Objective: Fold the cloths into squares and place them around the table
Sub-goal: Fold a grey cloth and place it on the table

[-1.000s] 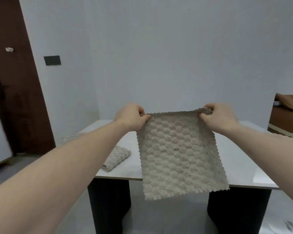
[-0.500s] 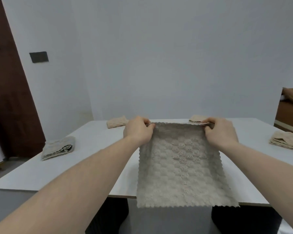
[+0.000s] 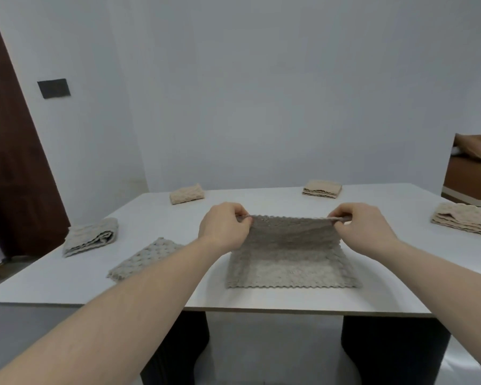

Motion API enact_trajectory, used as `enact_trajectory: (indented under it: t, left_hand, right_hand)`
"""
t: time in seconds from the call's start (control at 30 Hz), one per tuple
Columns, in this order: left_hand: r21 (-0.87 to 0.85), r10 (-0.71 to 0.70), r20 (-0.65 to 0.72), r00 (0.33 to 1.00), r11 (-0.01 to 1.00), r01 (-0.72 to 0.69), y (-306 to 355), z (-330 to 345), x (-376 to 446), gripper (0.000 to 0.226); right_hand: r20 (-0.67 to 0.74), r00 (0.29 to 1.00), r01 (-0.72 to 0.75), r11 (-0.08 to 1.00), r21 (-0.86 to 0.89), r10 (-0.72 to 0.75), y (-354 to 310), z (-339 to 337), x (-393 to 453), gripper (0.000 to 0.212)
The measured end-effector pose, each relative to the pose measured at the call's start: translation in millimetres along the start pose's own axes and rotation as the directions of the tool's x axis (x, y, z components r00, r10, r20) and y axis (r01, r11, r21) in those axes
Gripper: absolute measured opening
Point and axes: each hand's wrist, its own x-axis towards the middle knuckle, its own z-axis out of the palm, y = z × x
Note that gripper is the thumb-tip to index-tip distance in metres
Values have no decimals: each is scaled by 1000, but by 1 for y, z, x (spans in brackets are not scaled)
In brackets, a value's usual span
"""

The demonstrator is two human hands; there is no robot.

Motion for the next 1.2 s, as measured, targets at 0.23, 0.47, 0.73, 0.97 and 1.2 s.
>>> enact_trajectory:
  t: [0.23,0.47,0.73,0.97,1.2]
  left_hand:
    - [110,58,103,993,991,-69,-12,-5,-43,16]
    - [204,22,262,965,976,-78,-19,-7,-67,21]
    - [359,-22,334,942,927,-105,-7,-8,-70,42]
    - [262,57,352,934,952,-156,6,21,-54,51]
    - [250,39,497,867,950,-186,9,72,-46,76]
  right_hand:
    - [158,984,112,981,-158,-87,10,-9,-41,19]
    - [291,957,129,919,-372,-16,10,-14,-62,21]
    - [341,936,-17,976,-218,93,12,-14,-67,51]
    - [315,947,-1,983,-185,60,13,18,-55,46]
    - [393,912,40,928,-370,117,32,64,-42,72]
